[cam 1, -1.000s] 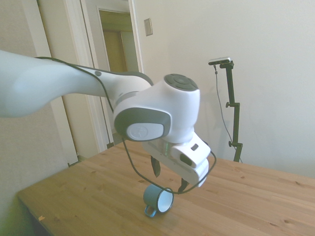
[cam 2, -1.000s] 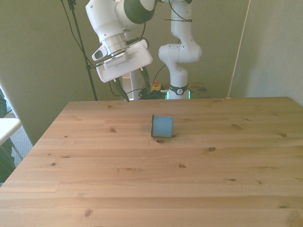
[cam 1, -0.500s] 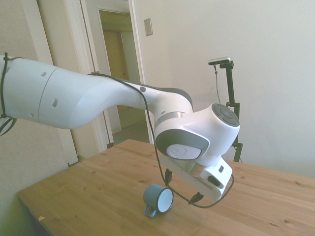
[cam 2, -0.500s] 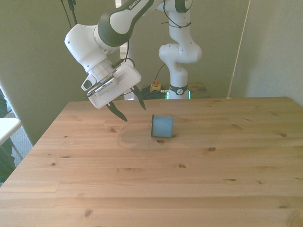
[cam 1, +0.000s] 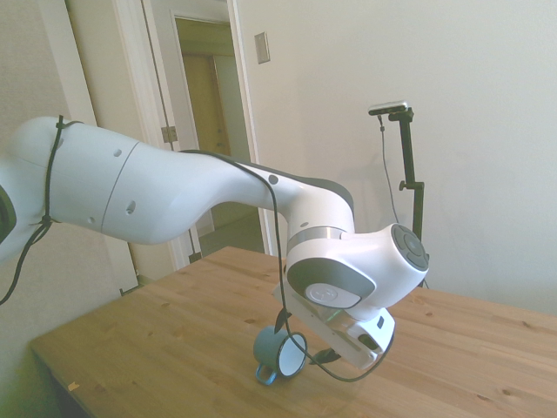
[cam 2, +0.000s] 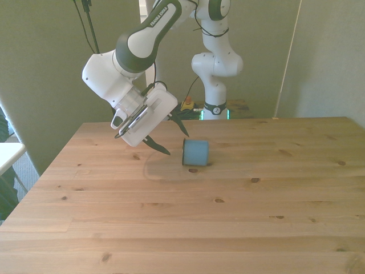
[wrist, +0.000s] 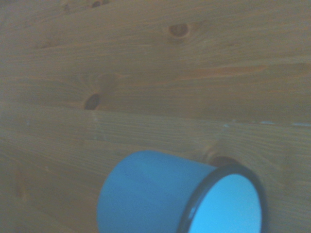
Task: Flip the mug upright
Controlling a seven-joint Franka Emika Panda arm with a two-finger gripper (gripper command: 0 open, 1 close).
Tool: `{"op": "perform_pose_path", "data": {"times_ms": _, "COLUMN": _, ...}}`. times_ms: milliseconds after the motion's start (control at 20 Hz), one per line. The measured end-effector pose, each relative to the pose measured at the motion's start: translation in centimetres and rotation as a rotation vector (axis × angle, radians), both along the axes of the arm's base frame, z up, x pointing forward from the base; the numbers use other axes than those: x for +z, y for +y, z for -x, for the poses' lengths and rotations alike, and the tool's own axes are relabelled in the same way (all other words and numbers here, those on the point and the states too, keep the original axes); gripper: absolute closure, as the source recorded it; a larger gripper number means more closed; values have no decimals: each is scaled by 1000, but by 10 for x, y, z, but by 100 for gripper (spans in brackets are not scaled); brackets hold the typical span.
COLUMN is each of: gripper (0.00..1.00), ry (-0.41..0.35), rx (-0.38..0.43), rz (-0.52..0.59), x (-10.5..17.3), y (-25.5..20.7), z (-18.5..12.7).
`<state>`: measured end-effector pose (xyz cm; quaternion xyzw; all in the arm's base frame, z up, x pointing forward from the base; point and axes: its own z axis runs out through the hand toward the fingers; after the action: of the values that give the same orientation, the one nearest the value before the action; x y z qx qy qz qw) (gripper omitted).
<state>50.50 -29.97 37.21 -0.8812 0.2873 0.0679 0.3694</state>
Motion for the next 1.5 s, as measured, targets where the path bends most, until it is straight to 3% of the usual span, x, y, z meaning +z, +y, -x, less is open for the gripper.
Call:
{"op": "perform_pose_path", "data": {"times_ms": 700, "gripper": 0, "ry": 9, "rx": 51, "rz": -154, "x": -26, "y": 33, "z": -21}}
{"op": "perform_pose_path", "data": {"times_ms": 1000, "gripper": 0, "ry": 32, "rx": 78, "rz": -201, "x": -23, "y": 33, "z": -16}}
{"op": "perform_pose_path", "data": {"times_ms": 1050, "gripper": 100, "ry": 31, "rx": 75, "rz": -200, "x": -22, "y": 31, "z": -15}}
{"op": "perform_pose_path", "data": {"times_ms": 1500, "gripper": 100, "ry": 33, "rx": 76, "rz": -207, "x": -21, "y": 27, "z": -13}}
